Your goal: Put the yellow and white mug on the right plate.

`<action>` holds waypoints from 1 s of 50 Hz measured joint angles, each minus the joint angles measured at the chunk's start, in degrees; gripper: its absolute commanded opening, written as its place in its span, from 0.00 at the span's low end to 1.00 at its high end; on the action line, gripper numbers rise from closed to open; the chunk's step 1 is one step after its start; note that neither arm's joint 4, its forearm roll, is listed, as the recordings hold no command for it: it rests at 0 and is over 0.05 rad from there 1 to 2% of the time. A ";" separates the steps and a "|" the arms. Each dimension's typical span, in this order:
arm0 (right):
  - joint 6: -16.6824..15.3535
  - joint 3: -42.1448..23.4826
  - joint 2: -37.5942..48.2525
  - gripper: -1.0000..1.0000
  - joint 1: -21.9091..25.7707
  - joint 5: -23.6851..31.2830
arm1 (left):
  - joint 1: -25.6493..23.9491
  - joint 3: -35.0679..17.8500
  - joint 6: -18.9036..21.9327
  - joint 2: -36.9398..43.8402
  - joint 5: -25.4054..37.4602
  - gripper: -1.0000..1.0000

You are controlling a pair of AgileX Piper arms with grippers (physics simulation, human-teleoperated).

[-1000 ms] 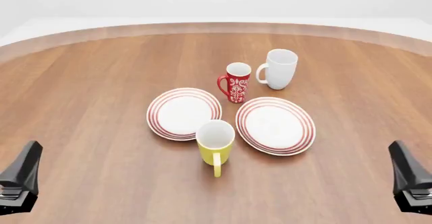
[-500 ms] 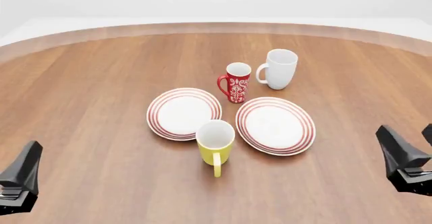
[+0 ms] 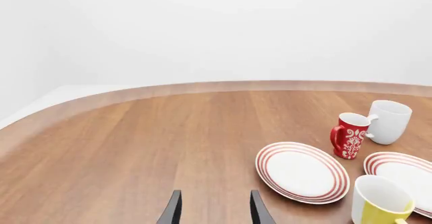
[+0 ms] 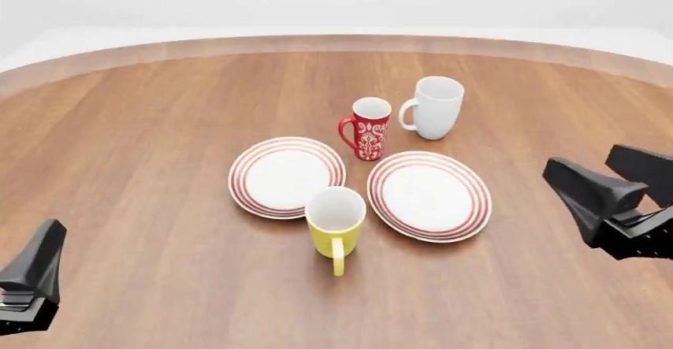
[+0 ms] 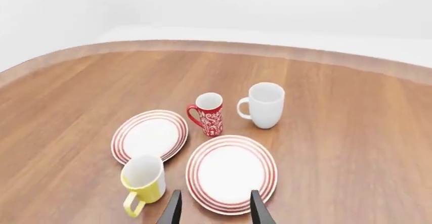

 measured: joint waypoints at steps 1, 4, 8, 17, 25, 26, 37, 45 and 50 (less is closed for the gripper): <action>-0.01 -0.69 0.53 1.00 0.53 0.45 | 0.00 0.00 0.00 0.00 0.00 1.00; 0.13 -2.70 2.13 1.00 2.11 1.63 | 0.00 0.00 0.00 0.00 0.00 1.00; 0.53 -5.33 4.33 1.00 4.19 3.14 | 0.00 0.00 0.00 0.00 0.00 1.00; 0.85 -10.45 9.46 1.00 7.83 6.08 | 0.00 0.00 0.00 0.00 0.00 1.00; 0.26 -14.50 13.66 1.00 10.22 8.85 | 0.00 0.00 0.00 0.00 0.00 1.00; 0.21 -14.96 14.13 1.00 10.42 9.18 | 0.00 0.00 0.00 0.00 0.00 1.00; -0.87 -19.86 19.19 1.00 11.86 13.09 | 0.00 0.00 0.00 0.00 0.00 1.00; -1.51 -22.81 21.80 1.00 12.55 15.68 | 0.00 0.00 0.00 0.00 0.00 1.00; -1.35 -24.22 23.21 1.00 13.27 17.12 | 0.00 0.00 0.00 0.00 0.00 1.00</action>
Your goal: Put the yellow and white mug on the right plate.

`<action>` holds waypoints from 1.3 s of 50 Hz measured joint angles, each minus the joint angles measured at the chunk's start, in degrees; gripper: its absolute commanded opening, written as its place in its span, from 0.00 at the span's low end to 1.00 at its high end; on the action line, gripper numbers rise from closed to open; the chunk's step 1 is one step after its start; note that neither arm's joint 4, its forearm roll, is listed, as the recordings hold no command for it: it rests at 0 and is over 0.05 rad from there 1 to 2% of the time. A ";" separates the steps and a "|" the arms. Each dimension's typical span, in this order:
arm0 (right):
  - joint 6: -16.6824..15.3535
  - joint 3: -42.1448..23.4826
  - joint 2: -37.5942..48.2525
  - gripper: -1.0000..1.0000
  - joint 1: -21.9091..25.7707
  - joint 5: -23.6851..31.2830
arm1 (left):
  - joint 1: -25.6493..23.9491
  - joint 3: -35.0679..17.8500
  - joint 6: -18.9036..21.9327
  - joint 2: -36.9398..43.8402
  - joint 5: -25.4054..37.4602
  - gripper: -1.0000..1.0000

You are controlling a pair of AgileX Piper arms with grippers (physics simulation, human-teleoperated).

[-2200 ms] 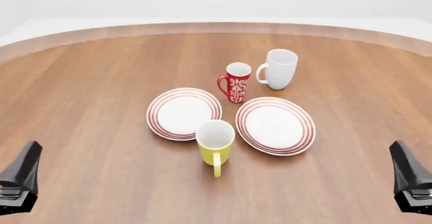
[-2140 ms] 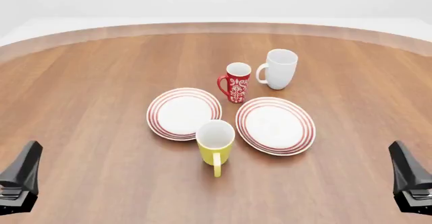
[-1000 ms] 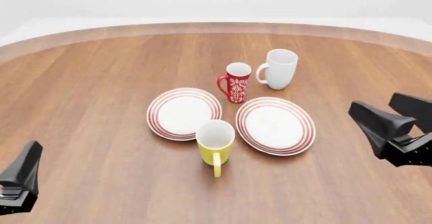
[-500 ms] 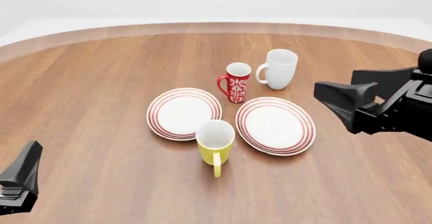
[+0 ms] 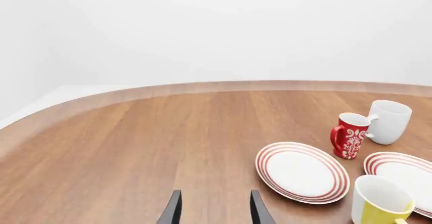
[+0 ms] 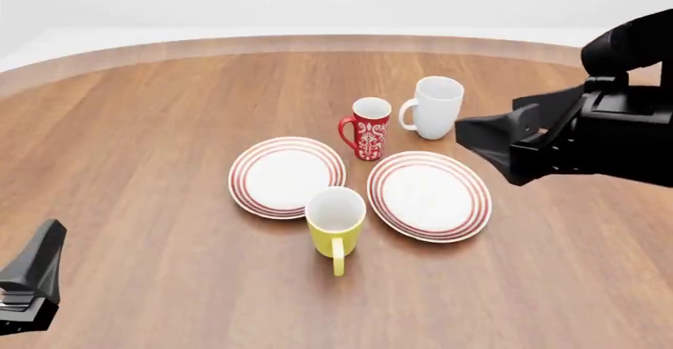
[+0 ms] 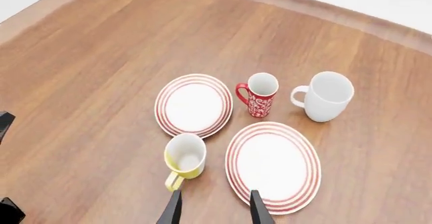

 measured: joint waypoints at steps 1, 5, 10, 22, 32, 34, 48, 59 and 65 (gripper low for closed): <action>0.10 -0.24 0.26 1.00 0.17 0.27 | 0.00 0.00 0.00 0.00 0.00 1.00; 0.66 -0.99 1.33 1.00 0.94 1.14 | 0.00 0.00 0.00 0.00 0.00 1.00; 1.32 -1.63 2.56 1.00 2.00 1.80 | 0.00 0.00 0.00 0.00 0.00 1.00; 2.74 -2.47 4.49 1.00 4.82 2.22 | 0.00 0.00 0.00 0.00 0.00 1.00; 2.77 -2.55 4.53 1.00 5.47 2.34 | 0.00 0.00 0.00 0.00 0.00 1.00; 2.71 -2.58 4.51 1.00 5.51 2.37 | 0.00 0.00 0.00 0.00 0.00 1.00; 4.32 -1.31 3.97 1.00 4.98 2.41 | 0.00 -0.11 0.00 0.19 -0.04 1.00; 8.74 0.62 4.19 1.00 5.61 2.93 | 0.00 -0.20 0.00 0.34 -0.08 1.00; 10.67 0.65 5.53 1.00 6.18 3.10 | 0.00 -0.22 0.00 0.38 -0.09 1.00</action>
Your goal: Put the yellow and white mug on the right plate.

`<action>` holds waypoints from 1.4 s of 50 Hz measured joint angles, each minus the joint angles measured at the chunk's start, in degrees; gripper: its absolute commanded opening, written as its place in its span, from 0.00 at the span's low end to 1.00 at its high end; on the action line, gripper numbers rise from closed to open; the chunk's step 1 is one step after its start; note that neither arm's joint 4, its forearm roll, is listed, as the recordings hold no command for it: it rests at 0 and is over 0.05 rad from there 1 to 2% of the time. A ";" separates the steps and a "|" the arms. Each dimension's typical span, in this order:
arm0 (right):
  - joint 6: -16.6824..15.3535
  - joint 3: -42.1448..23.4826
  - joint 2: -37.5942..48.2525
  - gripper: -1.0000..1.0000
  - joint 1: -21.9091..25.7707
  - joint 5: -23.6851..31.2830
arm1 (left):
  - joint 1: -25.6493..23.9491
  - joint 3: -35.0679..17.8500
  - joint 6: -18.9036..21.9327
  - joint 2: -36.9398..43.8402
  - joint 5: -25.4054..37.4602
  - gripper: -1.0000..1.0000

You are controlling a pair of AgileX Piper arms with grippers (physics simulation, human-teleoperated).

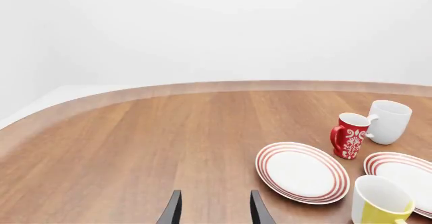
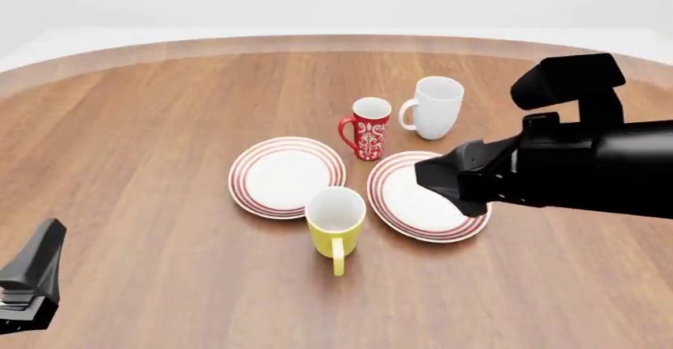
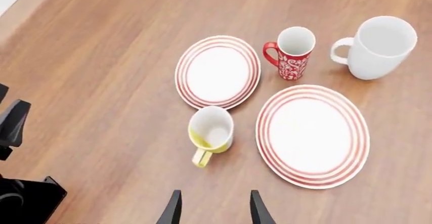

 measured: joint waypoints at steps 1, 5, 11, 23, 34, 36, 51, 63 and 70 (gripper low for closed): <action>0.27 -0.02 0.26 1.00 0.11 0.03 | 0.00 0.00 0.00 0.00 0.00 1.00; 1.30 -0.30 1.50 1.00 0.70 0.27 | 0.00 -0.01 0.00 0.02 0.00 1.00; 2.51 -1.35 3.88 1.00 1.81 1.06 | 0.00 -0.02 0.00 0.03 -0.01 1.00; 3.83 -4.48 8.91 1.00 4.17 2.82 | 0.00 -0.02 0.00 0.04 -0.01 1.00; 5.11 -5.83 13.16 1.00 5.03 2.55 | 0.00 -0.02 0.00 0.04 -0.01 1.00; 5.45 -5.82 13.99 1.00 5.08 2.17 | 0.00 -0.02 0.00 0.04 -0.01 1.00; 8.45 -4.63 18.22 1.00 4.76 -1.83 | 0.00 -0.02 0.00 0.04 -0.01 1.00; 11.08 -3.48 24.07 1.00 5.53 -7.67 | 0.00 -0.02 0.00 0.04 -0.01 1.00; 12.56 -3.00 27.54 1.00 6.53 -10.77 | 0.00 -0.02 0.00 0.04 -0.01 1.00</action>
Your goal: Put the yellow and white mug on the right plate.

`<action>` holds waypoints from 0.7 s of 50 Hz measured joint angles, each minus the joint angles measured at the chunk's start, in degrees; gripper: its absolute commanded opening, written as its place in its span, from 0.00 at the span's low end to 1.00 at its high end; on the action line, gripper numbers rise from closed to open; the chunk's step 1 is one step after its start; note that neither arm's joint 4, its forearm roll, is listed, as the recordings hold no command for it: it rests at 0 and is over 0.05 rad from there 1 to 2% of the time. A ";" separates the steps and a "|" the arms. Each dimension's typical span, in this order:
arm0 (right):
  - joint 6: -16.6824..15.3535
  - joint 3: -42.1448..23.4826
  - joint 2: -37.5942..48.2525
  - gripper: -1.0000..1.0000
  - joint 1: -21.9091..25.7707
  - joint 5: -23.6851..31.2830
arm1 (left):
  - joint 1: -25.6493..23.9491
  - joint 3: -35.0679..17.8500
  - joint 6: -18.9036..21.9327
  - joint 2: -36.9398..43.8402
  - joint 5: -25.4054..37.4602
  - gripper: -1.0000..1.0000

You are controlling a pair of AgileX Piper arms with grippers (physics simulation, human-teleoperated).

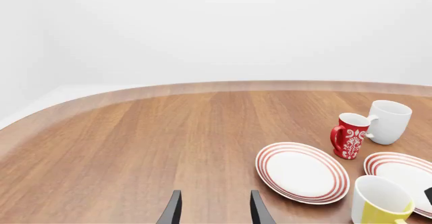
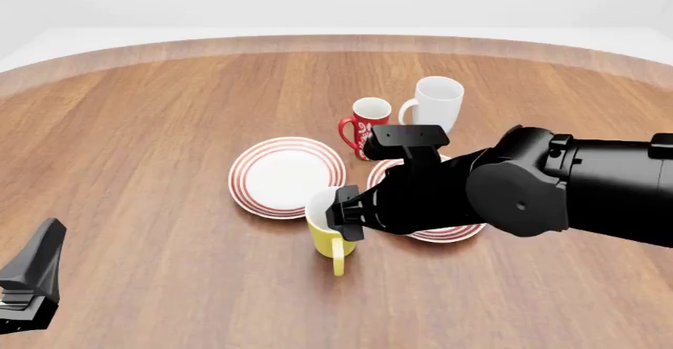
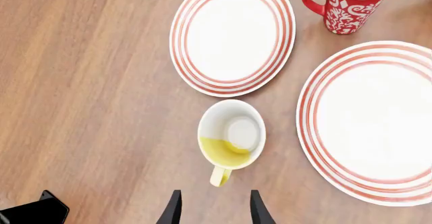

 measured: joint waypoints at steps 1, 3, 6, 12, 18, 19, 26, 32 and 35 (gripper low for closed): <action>0.14 0.05 0.34 1.00 0.09 -0.31 | 0.00 0.00 0.00 0.00 0.00 1.00; 0.43 0.10 0.98 1.00 0.30 -0.87 | 0.00 0.00 0.00 0.00 0.00 1.00; 0.80 0.15 1.84 1.00 0.57 -1.63 | 0.00 0.00 0.00 0.00 0.00 1.00; 1.50 0.24 3.21 1.00 1.16 -2.86 | 0.00 0.00 0.00 0.00 0.00 1.00; 2.01 0.30 4.19 1.00 1.62 -3.75 | 0.00 0.00 0.00 0.00 0.00 1.00; 2.08 0.31 4.32 1.00 1.67 -3.88 | 0.00 0.00 0.00 0.00 0.00 1.00; 2.72 0.69 5.21 1.00 2.08 -5.03 | 0.00 0.00 0.00 0.00 0.00 1.00; 3.37 1.35 5.97 1.00 2.42 -6.29 | 0.00 0.00 0.00 0.00 0.00 1.00; 3.77 1.74 6.50 1.00 2.68 -7.07 | 0.00 0.00 0.00 0.00 0.00 1.00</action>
